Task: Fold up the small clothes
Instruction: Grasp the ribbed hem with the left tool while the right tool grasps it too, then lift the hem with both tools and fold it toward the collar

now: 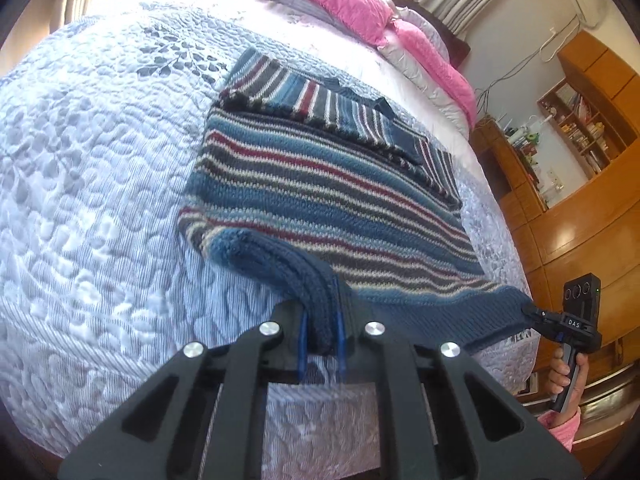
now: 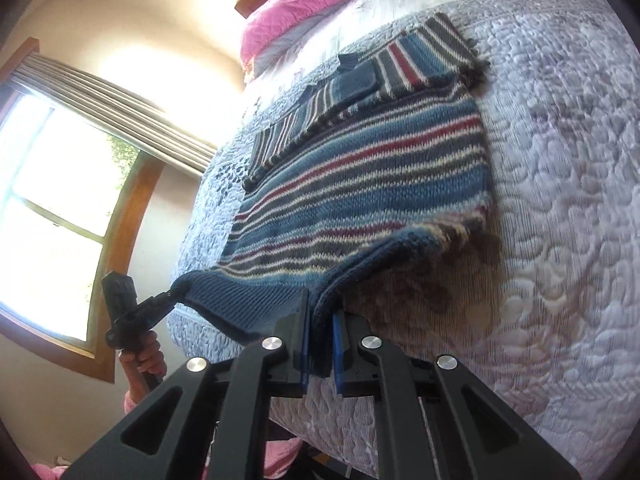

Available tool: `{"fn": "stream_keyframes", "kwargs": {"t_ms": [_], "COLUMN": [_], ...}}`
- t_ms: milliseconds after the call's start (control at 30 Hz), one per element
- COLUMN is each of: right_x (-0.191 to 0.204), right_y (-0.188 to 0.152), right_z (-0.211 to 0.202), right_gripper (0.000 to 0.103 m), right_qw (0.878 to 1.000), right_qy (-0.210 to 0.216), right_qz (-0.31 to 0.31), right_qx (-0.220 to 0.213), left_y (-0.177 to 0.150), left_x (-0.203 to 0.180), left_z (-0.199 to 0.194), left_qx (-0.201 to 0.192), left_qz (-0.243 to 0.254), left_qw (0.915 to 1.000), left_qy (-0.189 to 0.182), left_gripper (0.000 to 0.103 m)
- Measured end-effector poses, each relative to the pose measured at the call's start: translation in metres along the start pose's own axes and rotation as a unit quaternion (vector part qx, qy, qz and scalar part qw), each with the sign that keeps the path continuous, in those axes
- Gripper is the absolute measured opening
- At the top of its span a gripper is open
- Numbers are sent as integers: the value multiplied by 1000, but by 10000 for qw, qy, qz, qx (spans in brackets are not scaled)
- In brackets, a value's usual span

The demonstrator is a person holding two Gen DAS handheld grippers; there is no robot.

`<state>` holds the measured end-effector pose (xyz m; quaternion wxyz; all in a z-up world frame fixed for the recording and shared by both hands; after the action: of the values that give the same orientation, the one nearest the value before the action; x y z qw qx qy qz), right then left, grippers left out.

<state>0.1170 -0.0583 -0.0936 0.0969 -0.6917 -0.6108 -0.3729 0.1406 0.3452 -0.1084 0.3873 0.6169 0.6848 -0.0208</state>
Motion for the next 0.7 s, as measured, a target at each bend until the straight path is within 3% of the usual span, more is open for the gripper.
{"fn": "stream_keyframes", "kwargs": {"t_ms": [300,500,700], "right_x": [-20,-51,-82], "right_y": [88,123,136], "right_z": [35,79,116], "right_gripper": [9,9,9], "right_qw": [9989,9959,9926], "right_qy": [-161,-198,-357], "right_qz": [405,761,904], "right_qx": [169,457,721], "left_y": [80,108,116], "left_x": [20,43,62], "left_z": [48,96,140], "left_qx": [-56,187,421], "left_qz": [-406,-712,-872], "left_qw": [9991,9972,9950], "left_qy": [54,141,247], "left_gripper": [9,9,9]}}
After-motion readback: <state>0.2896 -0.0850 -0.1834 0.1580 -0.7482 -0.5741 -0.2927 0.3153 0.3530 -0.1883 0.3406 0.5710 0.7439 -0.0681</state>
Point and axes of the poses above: each gripper's, at about its wrist camera, not at the fingertips, and z roughly the way its jaws point, x to its left, y to its top, the point moved 7 cm from there along z, roughly the way its jaws point, and after that the axes turned 4 degrees about -y, right-handed, at the moved point
